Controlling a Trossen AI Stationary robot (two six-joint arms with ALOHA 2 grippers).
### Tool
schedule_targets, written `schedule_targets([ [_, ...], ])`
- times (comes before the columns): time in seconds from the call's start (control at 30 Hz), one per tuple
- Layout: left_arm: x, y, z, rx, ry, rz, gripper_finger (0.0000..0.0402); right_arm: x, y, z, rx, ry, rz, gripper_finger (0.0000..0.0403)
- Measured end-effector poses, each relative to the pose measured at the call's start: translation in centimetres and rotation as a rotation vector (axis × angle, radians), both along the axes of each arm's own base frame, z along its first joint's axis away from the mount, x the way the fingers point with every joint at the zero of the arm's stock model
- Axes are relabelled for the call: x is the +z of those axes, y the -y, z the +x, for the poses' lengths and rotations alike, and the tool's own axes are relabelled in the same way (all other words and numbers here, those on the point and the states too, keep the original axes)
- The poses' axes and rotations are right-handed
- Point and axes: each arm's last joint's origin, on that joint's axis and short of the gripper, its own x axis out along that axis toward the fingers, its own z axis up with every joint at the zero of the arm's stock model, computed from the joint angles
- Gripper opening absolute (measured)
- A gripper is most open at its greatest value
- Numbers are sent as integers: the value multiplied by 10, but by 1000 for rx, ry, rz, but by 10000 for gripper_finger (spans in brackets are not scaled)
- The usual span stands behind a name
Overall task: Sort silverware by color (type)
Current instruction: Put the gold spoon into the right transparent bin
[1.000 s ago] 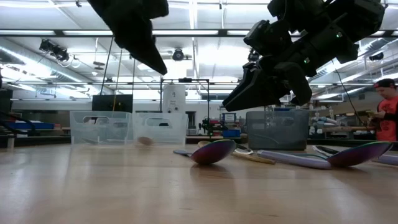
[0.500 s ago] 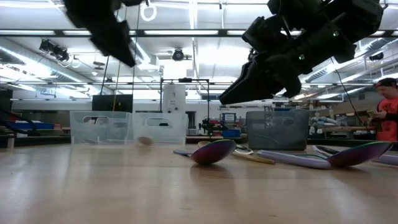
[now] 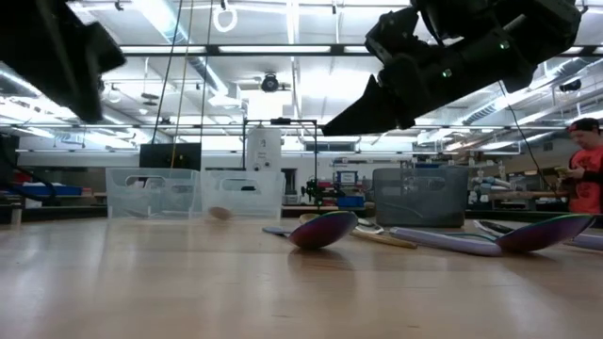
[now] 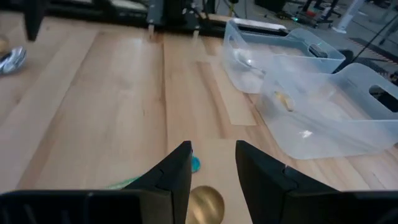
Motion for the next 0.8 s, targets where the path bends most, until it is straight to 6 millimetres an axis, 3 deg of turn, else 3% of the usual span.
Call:
schedule_targets([
  [0.17,1,20,5,1,-107,61,141,0,0,0,-19,15,46,134],
  [0.53,-4,59,22,-10,-196,6,141,-2,-13,-4,-18,-8,67,134],
  [0.8,-11,80,18,4,-239,-17,141,-1,-17,-4,-16,5,65,134],
])
